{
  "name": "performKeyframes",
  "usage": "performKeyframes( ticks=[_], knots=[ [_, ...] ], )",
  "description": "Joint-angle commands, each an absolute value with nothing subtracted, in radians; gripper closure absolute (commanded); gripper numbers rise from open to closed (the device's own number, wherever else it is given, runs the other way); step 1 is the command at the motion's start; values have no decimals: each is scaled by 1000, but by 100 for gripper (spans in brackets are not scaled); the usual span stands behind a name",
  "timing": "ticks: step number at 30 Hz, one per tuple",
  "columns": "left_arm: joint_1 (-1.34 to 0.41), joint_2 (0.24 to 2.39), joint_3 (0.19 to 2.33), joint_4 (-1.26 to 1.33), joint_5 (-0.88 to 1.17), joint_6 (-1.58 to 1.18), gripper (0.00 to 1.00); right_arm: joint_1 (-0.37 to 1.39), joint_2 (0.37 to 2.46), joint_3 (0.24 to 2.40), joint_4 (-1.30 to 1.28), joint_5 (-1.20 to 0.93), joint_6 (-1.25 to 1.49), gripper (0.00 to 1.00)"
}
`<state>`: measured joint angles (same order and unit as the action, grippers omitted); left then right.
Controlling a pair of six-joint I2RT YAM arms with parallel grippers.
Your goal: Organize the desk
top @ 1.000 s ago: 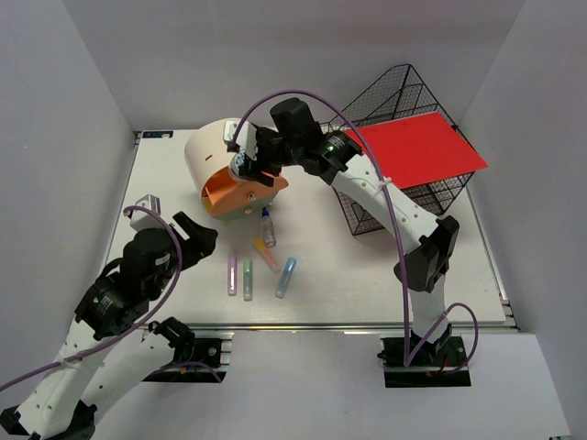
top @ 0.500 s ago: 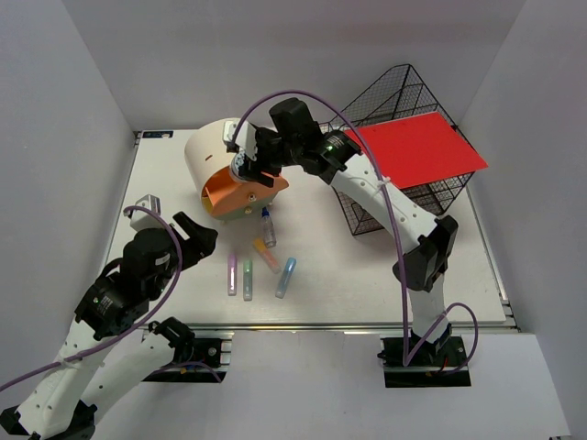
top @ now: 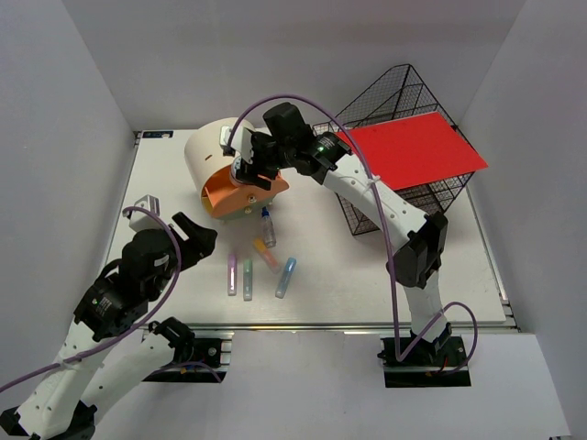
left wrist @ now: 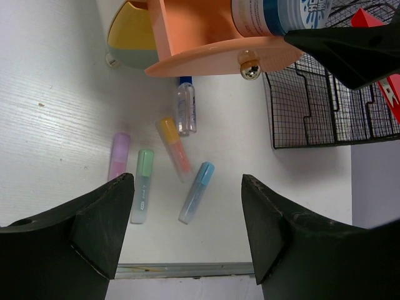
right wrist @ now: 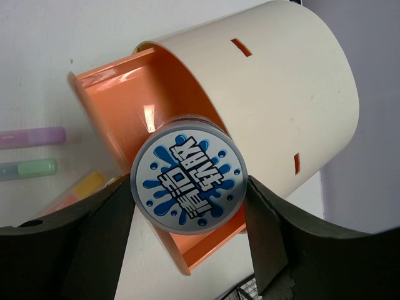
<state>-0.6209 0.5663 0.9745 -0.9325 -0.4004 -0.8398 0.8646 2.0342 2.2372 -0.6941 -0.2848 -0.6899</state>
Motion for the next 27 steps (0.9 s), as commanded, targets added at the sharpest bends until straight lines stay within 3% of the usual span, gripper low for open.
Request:
performKeyframes(
  ticks=[1, 5, 7, 10, 12, 27],
  knots=[
    [-617, 557, 973, -931, -402, -848, 21, 867, 2033, 2284, -643, -284, -687, 100],
    [-617, 555, 968, -931, -400, -850, 21, 870, 2033, 2280, -634, -275, -681, 73],
    [-617, 557, 968, -930, -399, -850, 21, 870, 2034, 2279, -629, -272, -681, 67],
    [-617, 555, 968, -930, -397, -851, 21, 868, 2033, 2283, -618, -273, -678, 46],
    [-617, 554, 968, -930, -399, -853, 21, 870, 2031, 2284, -615, -279, -670, 40],
    [-617, 552, 979, -934, -396, -854, 21, 871, 2019, 2292, -606, -291, -660, 26]
  ],
)
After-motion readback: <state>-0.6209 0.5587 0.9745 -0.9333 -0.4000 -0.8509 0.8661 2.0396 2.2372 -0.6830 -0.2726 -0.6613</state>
